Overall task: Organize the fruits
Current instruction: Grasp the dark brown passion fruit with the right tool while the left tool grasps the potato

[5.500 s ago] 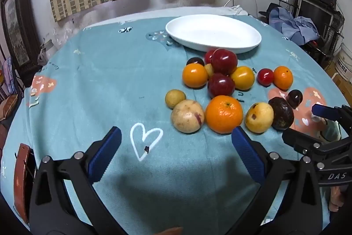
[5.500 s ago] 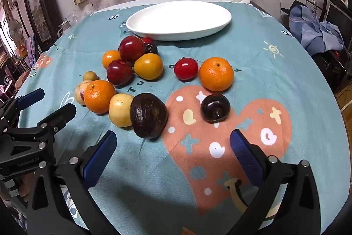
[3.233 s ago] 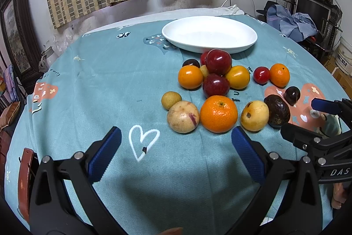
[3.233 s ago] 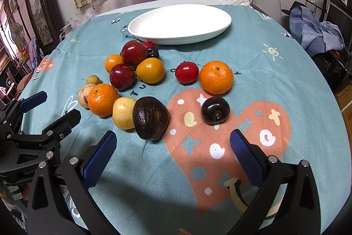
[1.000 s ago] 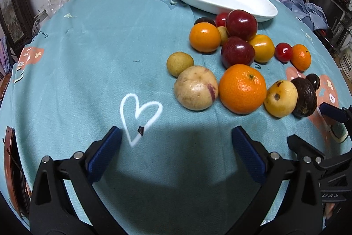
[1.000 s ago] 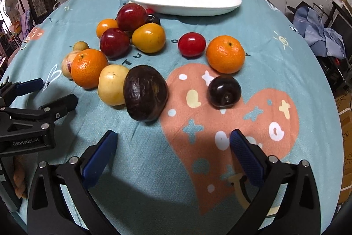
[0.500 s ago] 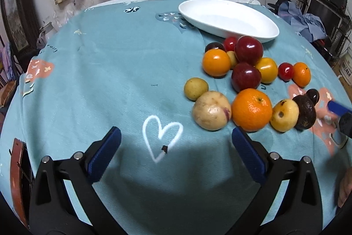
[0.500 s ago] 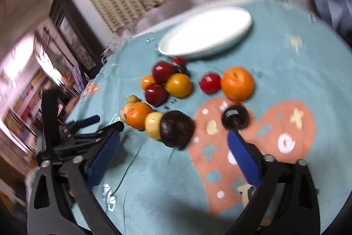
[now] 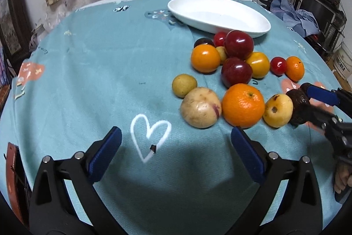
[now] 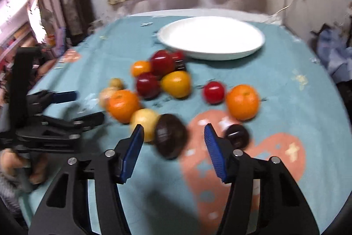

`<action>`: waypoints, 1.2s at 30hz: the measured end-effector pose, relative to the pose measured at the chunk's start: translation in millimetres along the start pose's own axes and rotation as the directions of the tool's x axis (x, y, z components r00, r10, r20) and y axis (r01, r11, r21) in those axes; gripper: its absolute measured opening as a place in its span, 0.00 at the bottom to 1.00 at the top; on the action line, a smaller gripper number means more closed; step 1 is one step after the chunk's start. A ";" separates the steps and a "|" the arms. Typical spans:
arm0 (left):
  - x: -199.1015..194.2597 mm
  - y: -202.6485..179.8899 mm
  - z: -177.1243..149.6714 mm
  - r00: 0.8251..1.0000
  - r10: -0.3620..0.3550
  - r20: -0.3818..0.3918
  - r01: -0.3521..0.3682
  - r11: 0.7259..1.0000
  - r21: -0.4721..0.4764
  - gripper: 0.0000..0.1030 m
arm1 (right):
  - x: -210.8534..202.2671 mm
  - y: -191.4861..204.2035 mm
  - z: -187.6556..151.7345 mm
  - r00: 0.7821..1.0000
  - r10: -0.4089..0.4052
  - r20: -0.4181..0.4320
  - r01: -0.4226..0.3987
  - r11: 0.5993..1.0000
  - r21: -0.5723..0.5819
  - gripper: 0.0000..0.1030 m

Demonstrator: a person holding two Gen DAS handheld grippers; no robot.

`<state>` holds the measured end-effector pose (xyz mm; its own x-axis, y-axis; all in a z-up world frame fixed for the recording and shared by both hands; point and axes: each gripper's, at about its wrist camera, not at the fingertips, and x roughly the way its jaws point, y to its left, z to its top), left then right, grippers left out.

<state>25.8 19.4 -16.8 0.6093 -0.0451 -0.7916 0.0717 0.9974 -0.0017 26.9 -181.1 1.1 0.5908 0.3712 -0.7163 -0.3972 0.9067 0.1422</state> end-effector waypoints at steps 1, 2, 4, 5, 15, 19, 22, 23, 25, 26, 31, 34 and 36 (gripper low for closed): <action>2.1 -0.4 0.3 1.000 0.003 -0.009 -0.003 1.000 0.001 0.98 | 1.4 -5.7 -0.7 1.000 -0.004 -0.008 0.004 1.000 0.015 0.57; 4.3 -1.0 0.3 1.000 0.006 -0.017 -0.006 1.000 0.004 0.98 | 2.4 -9.7 -0.8 1.000 -0.020 -0.008 0.020 0.999 0.025 0.57; 12.7 -2.2 0.6 0.998 0.009 -0.055 -0.008 1.000 0.015 0.98 | -1.2 -12.9 -0.8 0.999 -0.030 0.011 0.030 0.999 0.030 0.57; 16.3 -2.2 1.1 0.997 0.008 -0.070 -0.007 1.000 0.014 0.98 | -1.4 -12.7 -0.7 0.999 -0.035 0.016 0.034 0.999 0.027 0.57; 18.6 -1.1 0.8 0.999 0.006 -0.052 -0.006 1.000 0.003 0.98 | 14.9 -16.0 -6.1 0.984 0.155 -0.085 -0.152 0.987 0.045 0.59; 19.9 -0.7 1.0 0.999 0.008 -0.042 -0.008 1.000 -0.005 0.98 | 16.2 -40.2 -10.4 0.942 0.321 -0.095 -0.302 0.937 0.174 0.65; 20.1 -1.0 1.6 0.999 0.007 -0.041 -0.007 1.000 -0.006 0.98 | 24.5 -45.8 -7.0 0.872 0.487 -0.039 -0.471 0.859 0.203 0.99; 20.3 -0.7 1.9 0.999 0.007 -0.041 -0.007 1.000 -0.006 0.98 | 24.3 -39.2 -5.8 0.887 0.459 -0.051 -0.445 0.879 0.175 0.99; 20.3 -1.3 1.7 0.999 0.007 -0.041 -0.007 1.000 -0.006 0.98 | 22.8 -22.1 -4.7 0.922 0.379 -0.085 -0.371 0.924 0.096 0.99; 20.3 -1.2 1.7 0.999 0.007 -0.041 -0.007 1.000 -0.006 0.98 | 22.4 -13.6 -5.1 0.938 0.335 -0.095 -0.330 0.942 0.063 0.99; 20.6 -1.2 1.7 0.999 0.007 -0.041 -0.007 1.000 -0.006 0.98 | 25.4 3.4 -3.8 0.960 0.251 -0.120 -0.254 0.967 -0.008 0.99; 20.5 -1.2 1.5 0.999 0.007 -0.041 -0.007 1.000 -0.006 0.98 | 26.4 3.2 -3.5 0.961 0.251 -0.112 -0.252 0.968 0.004 0.99; 20.9 -1.2 2.0 0.999 0.007 -0.041 -0.007 1.000 -0.006 0.98 | 20.1 -7.8 -5.9 0.964 0.252 -0.088 -0.248 0.968 0.045 0.85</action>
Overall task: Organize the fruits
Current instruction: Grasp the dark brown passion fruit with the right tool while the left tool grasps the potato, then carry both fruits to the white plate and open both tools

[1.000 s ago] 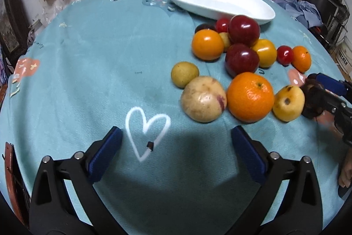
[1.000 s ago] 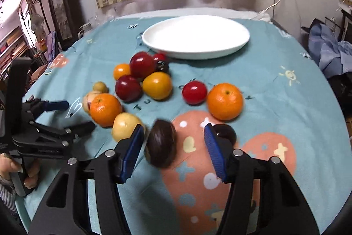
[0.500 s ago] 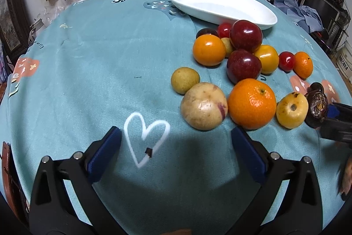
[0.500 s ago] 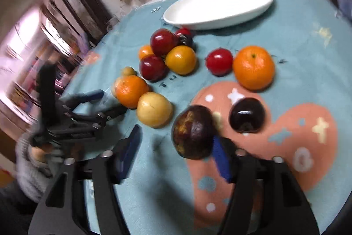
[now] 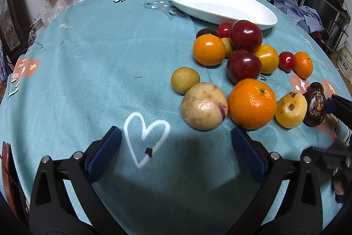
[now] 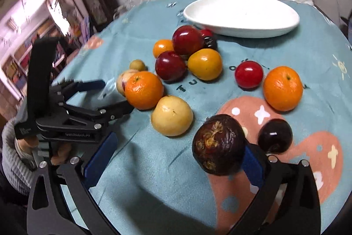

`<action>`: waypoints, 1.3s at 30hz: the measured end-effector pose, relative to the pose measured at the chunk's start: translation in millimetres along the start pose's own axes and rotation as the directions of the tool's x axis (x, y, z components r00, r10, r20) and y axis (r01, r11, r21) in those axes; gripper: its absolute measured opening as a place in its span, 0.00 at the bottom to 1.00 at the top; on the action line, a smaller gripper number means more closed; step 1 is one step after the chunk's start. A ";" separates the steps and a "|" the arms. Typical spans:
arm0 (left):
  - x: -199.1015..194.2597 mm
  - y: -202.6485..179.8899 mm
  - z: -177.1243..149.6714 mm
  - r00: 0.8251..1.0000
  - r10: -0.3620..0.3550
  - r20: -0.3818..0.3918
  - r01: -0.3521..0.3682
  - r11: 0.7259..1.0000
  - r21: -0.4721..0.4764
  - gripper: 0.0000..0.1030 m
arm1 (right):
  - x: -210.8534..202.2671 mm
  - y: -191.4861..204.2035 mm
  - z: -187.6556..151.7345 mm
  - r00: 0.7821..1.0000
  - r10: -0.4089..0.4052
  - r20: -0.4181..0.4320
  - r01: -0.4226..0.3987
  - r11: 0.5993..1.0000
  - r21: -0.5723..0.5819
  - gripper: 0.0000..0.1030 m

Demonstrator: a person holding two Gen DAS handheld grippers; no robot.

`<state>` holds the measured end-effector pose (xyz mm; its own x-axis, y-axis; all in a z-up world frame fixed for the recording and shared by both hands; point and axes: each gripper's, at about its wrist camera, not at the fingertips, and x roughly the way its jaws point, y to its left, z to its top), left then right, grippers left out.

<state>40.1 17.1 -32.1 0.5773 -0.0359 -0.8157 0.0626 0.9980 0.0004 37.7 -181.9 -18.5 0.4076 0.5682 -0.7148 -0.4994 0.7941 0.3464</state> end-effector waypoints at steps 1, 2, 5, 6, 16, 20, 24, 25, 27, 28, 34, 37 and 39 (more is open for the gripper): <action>-0.2 0.1 -0.5 1.000 0.000 0.000 0.000 1.000 0.000 0.98 | -3.9 -9.8 1.2 1.000 -0.017 0.019 0.016 0.999 0.051 0.58; -0.1 0.1 -0.3 1.000 0.000 0.000 0.000 1.000 0.000 0.98 | -5.6 -20.3 2.7 0.999 0.032 0.029 -0.034 0.994 0.100 0.52; 0.0 0.1 -0.4 1.000 0.000 0.000 0.000 1.000 0.000 0.98 | -4.0 -49.4 -0.1 0.991 0.126 0.036 -0.131 0.965 0.227 0.27; -0.2 0.0 -0.8 1.000 0.000 0.000 0.000 1.000 0.000 0.98 | -3.8 -51.2 0.1 0.990 0.135 0.037 -0.140 0.963 0.232 0.27; -8.0 15.3 1.7 0.994 -0.096 0.058 0.100 0.992 -0.073 0.84 | -31.7 -38.1 5.5 0.985 0.014 0.173 -0.041 0.987 0.153 0.25; -4.4 11.0 8.7 0.990 -0.123 0.067 0.126 0.991 -0.050 0.73 | -39.4 -36.5 6.3 0.977 -0.021 0.213 -0.006 0.992 0.126 0.25; 4.0 -1.0 19.8 0.993 -0.106 0.055 0.106 0.994 0.012 0.66 | -32.1 -39.7 5.4 0.982 -0.007 0.191 -0.022 0.989 0.148 0.25; 4.4 -2.5 20.4 0.993 -0.103 0.055 0.103 0.995 0.018 0.66 | -33.1 -38.6 5.4 0.981 -0.005 0.192 -0.024 0.989 0.149 0.25; 7.2 -4.9 22.9 0.994 -0.096 0.052 0.094 0.995 0.029 0.64 | -32.8 -38.5 7.0 0.982 -0.003 0.191 -0.026 0.988 0.152 0.25; 8.1 -6.4 24.5 0.994 -0.096 0.053 0.094 0.995 0.034 0.64 | -33.3 -37.2 6.2 0.983 -0.004 0.186 -0.025 0.988 0.154 0.25; 6.1 -9.4 23.1 0.991 -0.121 0.063 0.118 0.992 0.053 0.48 | -32.3 -35.4 6.5 0.986 -0.014 0.167 -0.012 0.988 0.153 0.25; 5.2 -11.5 22.6 0.988 -0.136 0.068 0.131 0.989 0.066 0.38 | -32.7 -36.1 6.8 0.985 -0.026 0.170 0.000 0.988 0.156 0.25; 3.3 -13.7 22.0 0.986 -0.146 0.074 0.140 0.987 0.078 0.37 | -33.9 -36.7 7.0 0.984 -0.030 0.176 0.003 0.988 0.156 0.25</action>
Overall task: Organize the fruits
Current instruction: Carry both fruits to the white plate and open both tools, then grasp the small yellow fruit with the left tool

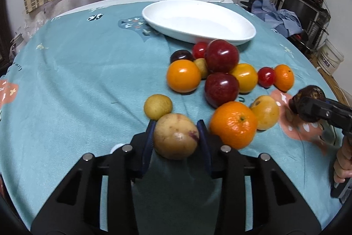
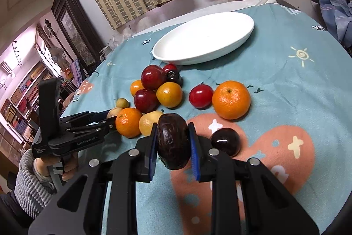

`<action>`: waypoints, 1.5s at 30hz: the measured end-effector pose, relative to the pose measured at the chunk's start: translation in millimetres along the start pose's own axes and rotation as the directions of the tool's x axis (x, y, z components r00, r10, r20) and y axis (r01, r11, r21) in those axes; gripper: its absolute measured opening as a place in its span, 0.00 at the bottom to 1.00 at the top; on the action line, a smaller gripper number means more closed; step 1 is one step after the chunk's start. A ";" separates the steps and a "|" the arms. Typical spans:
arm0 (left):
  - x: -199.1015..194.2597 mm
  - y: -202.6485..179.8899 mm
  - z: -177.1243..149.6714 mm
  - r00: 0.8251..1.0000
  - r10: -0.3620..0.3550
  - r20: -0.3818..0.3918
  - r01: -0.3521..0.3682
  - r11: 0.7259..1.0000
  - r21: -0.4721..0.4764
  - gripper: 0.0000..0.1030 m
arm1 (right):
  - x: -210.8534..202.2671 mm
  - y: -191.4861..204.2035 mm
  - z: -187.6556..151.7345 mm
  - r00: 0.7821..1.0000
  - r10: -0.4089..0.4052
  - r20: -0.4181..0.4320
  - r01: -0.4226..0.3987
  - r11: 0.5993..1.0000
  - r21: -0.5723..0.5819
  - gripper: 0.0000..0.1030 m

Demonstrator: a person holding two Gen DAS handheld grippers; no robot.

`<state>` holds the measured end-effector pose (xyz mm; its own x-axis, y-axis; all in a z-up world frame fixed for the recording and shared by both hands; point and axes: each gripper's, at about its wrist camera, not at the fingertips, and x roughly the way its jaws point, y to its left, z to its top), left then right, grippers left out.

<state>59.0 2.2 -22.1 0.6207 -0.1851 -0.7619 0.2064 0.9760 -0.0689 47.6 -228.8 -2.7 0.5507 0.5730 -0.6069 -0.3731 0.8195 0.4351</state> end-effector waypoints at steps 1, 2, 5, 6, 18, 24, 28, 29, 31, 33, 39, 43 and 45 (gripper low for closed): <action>-2.3 -1.4 -1.1 1.000 0.001 0.009 -0.001 1.000 0.004 0.37 | -1.1 0.7 0.5 1.000 -0.003 0.006 0.003 1.000 -0.002 0.25; -6.6 -3.3 -1.7 1.000 0.003 0.028 -0.004 1.000 0.011 0.37 | -1.9 0.5 0.7 1.000 -0.007 0.011 0.007 1.000 -0.004 0.25; -23.1 -8.3 -4.0 0.997 0.003 0.079 -0.005 1.000 0.020 0.37 | -5.6 -2.8 2.2 0.999 -0.017 0.033 0.017 1.000 0.001 0.25; -28.6 -8.9 -3.6 0.995 0.002 0.096 -0.004 1.000 0.017 0.37 | -8.2 -3.9 3.9 0.999 -0.020 0.046 0.020 1.000 0.005 0.25; -0.3 -25.6 116.5 0.985 -0.001 0.172 0.004 1.000 -0.013 0.37 | 33.2 -11.0 119.9 0.990 -0.074 0.122 0.066 0.995 0.071 0.25; 54.0 -12.3 134.5 0.995 -0.055 0.087 0.063 0.994 -0.091 0.37 | 82.7 -24.7 129.5 0.982 -0.180 0.049 0.178 0.983 0.049 0.26; 69.2 -5.5 133.7 0.995 -0.082 0.057 0.088 0.989 -0.120 0.39 | 91.7 -31.4 131.0 0.980 -0.196 0.034 0.195 0.980 0.048 0.27; 67.9 -4.6 132.4 0.995 -0.080 0.057 0.086 0.990 -0.116 0.39 | 91.4 -31.8 129.6 0.981 -0.190 0.033 0.189 0.981 0.049 0.27; 64.4 -4.0 132.3 0.995 -0.081 0.066 0.088 0.989 -0.119 0.40 | 89.4 -29.6 128.0 0.983 -0.181 0.032 0.179 0.982 0.055 0.27; 60.5 -3.7 131.2 0.993 -0.082 0.079 0.092 0.988 -0.125 0.49 | 86.5 -26.8 129.2 0.985 -0.167 0.035 0.165 0.984 0.060 0.27; 32.3 5.9 117.2 0.990 -0.064 0.126 0.082 0.986 -0.143 0.60 | 61.0 -6.8 119.8 0.989 -0.133 0.060 0.131 0.991 0.036 0.27; 5.1 20.4 93.1 0.988 -0.035 0.151 0.061 0.984 -0.166 0.61 | 28.6 2.7 94.3 0.985 -0.140 0.100 0.138 0.990 0.024 0.27; -7.6 28.4 77.2 0.987 -0.014 0.161 0.042 0.983 -0.177 0.64 | 10.2 4.3 74.9 0.982 -0.138 0.129 0.137 0.990 0.022 0.27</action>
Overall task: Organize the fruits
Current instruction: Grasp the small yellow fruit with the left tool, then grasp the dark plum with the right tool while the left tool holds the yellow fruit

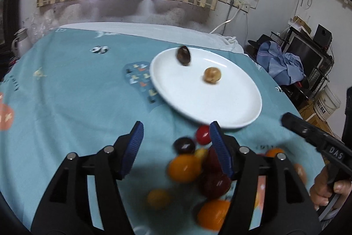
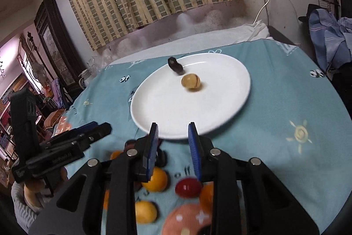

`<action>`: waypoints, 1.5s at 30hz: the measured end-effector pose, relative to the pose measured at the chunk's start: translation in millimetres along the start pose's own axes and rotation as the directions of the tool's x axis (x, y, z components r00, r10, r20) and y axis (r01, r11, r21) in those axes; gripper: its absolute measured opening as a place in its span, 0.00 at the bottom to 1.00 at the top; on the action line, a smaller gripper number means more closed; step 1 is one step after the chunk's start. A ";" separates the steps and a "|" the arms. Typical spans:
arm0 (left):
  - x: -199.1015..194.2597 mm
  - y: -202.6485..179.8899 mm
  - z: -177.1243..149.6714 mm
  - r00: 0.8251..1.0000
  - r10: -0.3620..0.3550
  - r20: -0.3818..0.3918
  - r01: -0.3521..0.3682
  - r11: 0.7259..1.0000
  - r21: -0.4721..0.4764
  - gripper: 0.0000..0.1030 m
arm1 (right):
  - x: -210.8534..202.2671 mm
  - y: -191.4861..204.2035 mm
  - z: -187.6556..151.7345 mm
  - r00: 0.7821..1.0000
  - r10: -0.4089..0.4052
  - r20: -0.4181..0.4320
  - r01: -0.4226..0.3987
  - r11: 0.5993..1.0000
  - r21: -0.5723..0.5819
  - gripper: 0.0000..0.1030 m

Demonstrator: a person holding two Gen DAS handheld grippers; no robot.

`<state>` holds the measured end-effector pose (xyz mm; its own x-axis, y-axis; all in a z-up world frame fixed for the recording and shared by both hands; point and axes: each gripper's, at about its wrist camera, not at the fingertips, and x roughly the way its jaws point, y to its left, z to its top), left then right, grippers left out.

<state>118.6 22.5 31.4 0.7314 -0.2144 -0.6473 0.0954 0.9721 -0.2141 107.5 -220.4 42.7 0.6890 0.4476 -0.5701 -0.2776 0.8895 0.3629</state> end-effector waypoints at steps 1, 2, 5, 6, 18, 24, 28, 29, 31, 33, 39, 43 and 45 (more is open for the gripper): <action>-9.3 5.8 -8.8 1.000 0.020 0.006 -0.020 1.000 0.002 0.65 | -5.5 -1.1 -6.1 1.000 -0.003 0.002 0.003 1.000 0.000 0.27; -16.7 10.4 -17.8 0.999 0.041 0.012 -0.041 0.999 0.007 0.66 | -12.4 -2.9 -15.1 1.000 -0.002 0.003 0.002 1.000 0.002 0.27; -28.9 19.8 -45.1 0.995 0.095 0.004 -0.095 0.995 0.037 0.68 | -19.4 -12.2 -31.2 1.000 -0.010 -0.015 0.010 0.999 0.043 0.44; -28.1 19.9 -52.0 0.993 0.114 -0.007 -0.114 0.992 0.054 0.68 | -20.3 -13.6 -31.9 1.000 -0.012 -0.013 0.012 0.998 0.055 0.63; -7.6 -0.6 -64.5 0.988 0.138 -0.063 -0.122 0.970 0.212 0.67 | -27.8 -22.7 -27.4 1.000 -0.005 0.020 0.003 0.995 0.096 0.63; 1.4 3.5 -63.7 0.990 0.095 -0.103 -0.074 0.978 0.193 0.55 | -24.9 -20.4 -28.8 1.000 -0.001 0.001 0.001 0.996 0.090 0.63; 9.7 2.5 -62.4 0.988 0.071 -0.134 -0.044 0.980 0.194 0.55 | -21.3 -16.0 -29.7 1.000 0.001 -0.013 0.000 0.997 0.073 0.63; 11.6 1.7 -62.0 0.988 0.064 -0.140 -0.035 0.980 0.196 0.54 | -20.7 -15.3 -30.0 1.000 0.001 -0.015 0.000 0.998 0.070 0.63; 17.4 0.5 -62.6 0.984 0.038 -0.171 -0.003 0.980 0.199 0.48 | -19.5 -14.1 -31.2 1.000 0.000 -0.020 0.001 0.998 0.064 0.63; 19.1 -0.4 -63.0 0.984 0.036 -0.177 0.000 0.980 0.199 0.45 | -18.5 -14.4 -32.5 1.000 -0.002 -0.027 0.004 0.998 0.063 0.63; 17.2 4.4 -63.0 0.984 0.056 -0.171 -0.024 0.983 0.184 0.27 | -15.4 -16.1 -34.5 0.999 0.005 -0.045 -0.002 0.998 0.068 0.63; 11.7 7.6 -63.4 0.985 0.059 -0.162 -0.030 0.984 0.175 0.27 | -21.8 -13.3 -42.1 0.998 -0.004 -0.064 0.007 0.999 0.036 0.63; 11.6 6.6 -63.8 0.985 0.064 -0.162 -0.034 0.983 0.180 0.27 | -25.1 -10.3 -52.3 0.996 -0.020 -0.091 0.021 1.000 0.003 0.63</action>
<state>84.6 20.4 -24.1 0.6170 -0.1646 -0.7695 0.1902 0.9801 -0.0572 58.0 -235.9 14.7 0.6310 0.4358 -0.6418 -0.2611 0.8983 0.3533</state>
